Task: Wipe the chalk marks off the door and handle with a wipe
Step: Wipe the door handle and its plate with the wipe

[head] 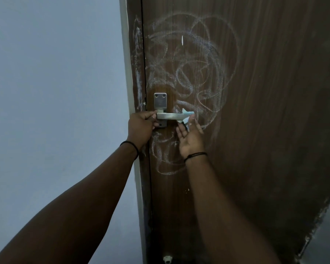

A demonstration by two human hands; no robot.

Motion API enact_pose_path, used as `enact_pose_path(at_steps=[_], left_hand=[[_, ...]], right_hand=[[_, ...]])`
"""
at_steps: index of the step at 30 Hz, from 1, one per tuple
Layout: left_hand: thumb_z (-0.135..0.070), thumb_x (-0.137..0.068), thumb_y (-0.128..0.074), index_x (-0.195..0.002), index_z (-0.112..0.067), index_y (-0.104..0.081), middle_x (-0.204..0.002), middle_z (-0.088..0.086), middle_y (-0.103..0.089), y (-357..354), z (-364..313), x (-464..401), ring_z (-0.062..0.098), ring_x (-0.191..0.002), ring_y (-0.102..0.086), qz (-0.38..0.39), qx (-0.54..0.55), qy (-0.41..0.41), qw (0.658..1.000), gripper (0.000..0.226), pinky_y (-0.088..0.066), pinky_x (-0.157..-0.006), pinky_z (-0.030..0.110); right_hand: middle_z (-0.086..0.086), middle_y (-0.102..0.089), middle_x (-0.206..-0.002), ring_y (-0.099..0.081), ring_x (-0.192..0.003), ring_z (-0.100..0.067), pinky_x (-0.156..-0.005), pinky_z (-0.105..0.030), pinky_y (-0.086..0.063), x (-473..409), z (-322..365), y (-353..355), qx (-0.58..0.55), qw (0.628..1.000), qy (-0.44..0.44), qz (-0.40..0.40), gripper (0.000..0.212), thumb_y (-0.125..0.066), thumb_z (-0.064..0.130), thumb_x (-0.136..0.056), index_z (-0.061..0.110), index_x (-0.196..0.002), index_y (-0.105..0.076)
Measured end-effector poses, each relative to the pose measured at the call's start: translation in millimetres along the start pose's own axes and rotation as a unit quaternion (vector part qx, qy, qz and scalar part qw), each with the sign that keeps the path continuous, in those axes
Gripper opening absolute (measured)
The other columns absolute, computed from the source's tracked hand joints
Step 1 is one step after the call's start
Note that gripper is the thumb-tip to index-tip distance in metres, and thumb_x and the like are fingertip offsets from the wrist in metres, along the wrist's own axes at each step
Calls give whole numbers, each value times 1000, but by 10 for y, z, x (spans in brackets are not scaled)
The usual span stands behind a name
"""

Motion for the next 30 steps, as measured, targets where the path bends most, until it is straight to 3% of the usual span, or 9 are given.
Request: enact_pose_path(at_steps=[3,10,15,18,21,23,25,27,30], left_hand=[[-7,-97,-54,-120,-5,-67,-91,16,-73,4,-9,-11,20,-81,-67,0,-6,-5,1000,26,-56,-80,31],[-7,-96,-57,-116,-8,-70,-94,8,-74,51,-29,-44,18,-87,-68,2,-45,-17,999,24,-56,-86,31],[-6,-97,-56,-116,-5,-69,-88,8,-72,36,-47,-23,15,-79,-66,-3,-29,-11,1000,24,-56,-79,27],[-7,-96,-56,-111,-7,-72,-82,3,-74,29,-53,-11,8,-73,-68,-6,-20,-7,1000,22,-56,-77,25],[-10,-96,-56,-110,-10,-73,-94,3,-74,39,-49,4,14,-86,-69,4,-50,3,999,22,-55,-83,28],[-10,-97,-54,-109,-12,-74,-98,4,-75,31,-9,40,18,-88,-69,13,-59,23,998,24,-56,-83,31],[-8,-100,-47,-116,-9,-71,-101,13,-74,-3,81,95,24,-88,-70,37,-20,51,998,28,-56,-82,35],[-5,-102,-40,-120,-3,-66,-102,20,-71,-80,147,152,28,-84,-66,57,26,71,996,31,-55,-76,34],[0,-98,-41,-99,-8,-73,-85,16,-71,-110,192,196,23,-72,-63,28,42,62,997,33,-54,-63,30]], right_hand=[[-5,-71,-106,-69,-93,-18,-79,-28,-55,116,-314,-285,-25,999,-4,-22,18,-56,37,-96,23,-100,-66],[-3,-65,-73,-58,-52,-6,-48,-21,-50,135,-315,-274,10,995,27,-100,27,-68,27,-89,6,-106,-69],[-2,-67,-83,-61,-70,-11,-72,-28,-57,73,-154,-211,-27,991,35,-124,23,-65,31,-91,13,-105,-66],[-7,-66,-78,-62,-55,-8,-55,-24,-53,227,-431,-401,59,996,-9,-61,23,-67,24,-90,3,-101,-68],[-6,-69,-72,-61,-47,-3,-48,-19,-50,265,-372,-380,150,986,31,-59,25,-71,21,-87,-2,-97,-70],[4,-64,-60,-54,-46,1,-47,-18,-46,266,-181,-330,320,931,164,-66,25,-73,33,-85,11,-73,-69],[9,-57,-63,-50,-55,0,-49,-13,-39,332,-9,-415,467,825,317,-41,29,-71,37,-84,20,-63,-59],[4,-55,-83,-53,-77,-10,-59,-15,-37,283,125,-575,573,708,413,-2,11,-67,25,-86,16,-79,-68],[-7,-59,-101,-54,-96,-24,-78,-29,-44,91,161,-810,724,553,403,88,18,-55,17,-92,10,-98,-70]])
Point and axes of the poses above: each hand's wrist, its own x-axis away from the middle knuckle, its own y-axis out of the back of the hand, z = x × y, the point moved 3 cm from there along -x, towards the middle knuckle
